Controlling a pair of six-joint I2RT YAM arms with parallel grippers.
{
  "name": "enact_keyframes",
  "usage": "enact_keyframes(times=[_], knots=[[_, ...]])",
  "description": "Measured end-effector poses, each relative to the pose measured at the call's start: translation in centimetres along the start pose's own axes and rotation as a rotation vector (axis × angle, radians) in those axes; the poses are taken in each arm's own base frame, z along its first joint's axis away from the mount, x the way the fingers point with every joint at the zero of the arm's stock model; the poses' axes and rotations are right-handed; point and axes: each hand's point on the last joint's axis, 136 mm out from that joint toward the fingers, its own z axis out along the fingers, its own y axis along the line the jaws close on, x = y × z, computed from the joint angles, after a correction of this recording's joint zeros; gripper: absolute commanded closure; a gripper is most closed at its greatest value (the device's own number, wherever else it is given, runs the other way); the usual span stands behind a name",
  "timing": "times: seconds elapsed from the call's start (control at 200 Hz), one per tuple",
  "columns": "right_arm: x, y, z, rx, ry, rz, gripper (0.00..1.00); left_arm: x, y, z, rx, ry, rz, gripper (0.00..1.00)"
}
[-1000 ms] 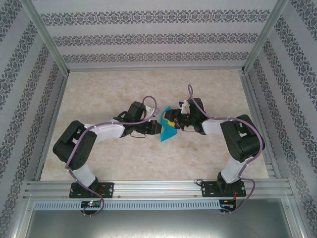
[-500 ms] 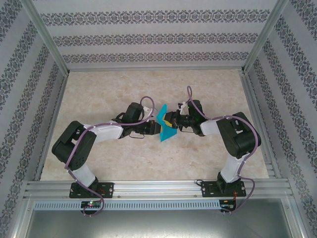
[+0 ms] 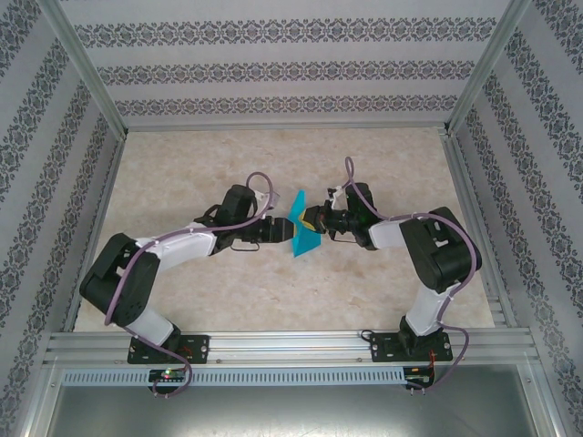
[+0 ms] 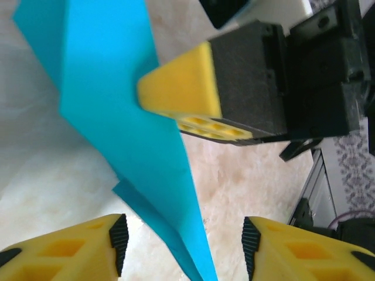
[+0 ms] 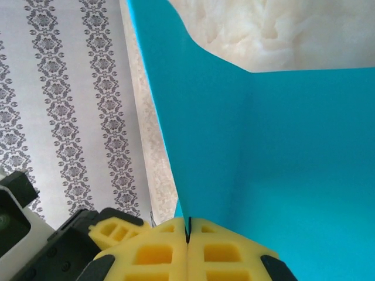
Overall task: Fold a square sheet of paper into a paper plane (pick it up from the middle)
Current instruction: Turn over the paper at the center of the table.
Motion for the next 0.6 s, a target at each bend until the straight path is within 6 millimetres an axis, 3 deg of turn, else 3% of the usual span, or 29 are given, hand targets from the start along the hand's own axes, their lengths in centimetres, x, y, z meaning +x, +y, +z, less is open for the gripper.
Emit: enact_keyframes(times=[0.235,0.415,0.6], knots=[[0.1,2.5,-1.0,-0.035,-0.015,-0.047,1.0,-0.7,-0.6,-2.1,-0.012,-0.085,-0.12,0.27],[0.1,3.8,-1.5,-0.054,-0.029,-0.061,1.0,1.0,0.2,-1.8,-0.013,-0.076,-0.259,0.25],[0.2,5.0,-1.9,-0.074,-0.041,-0.083,1.0,0.9,-1.8,-1.3,0.043,-0.082,-0.279,0.26]])
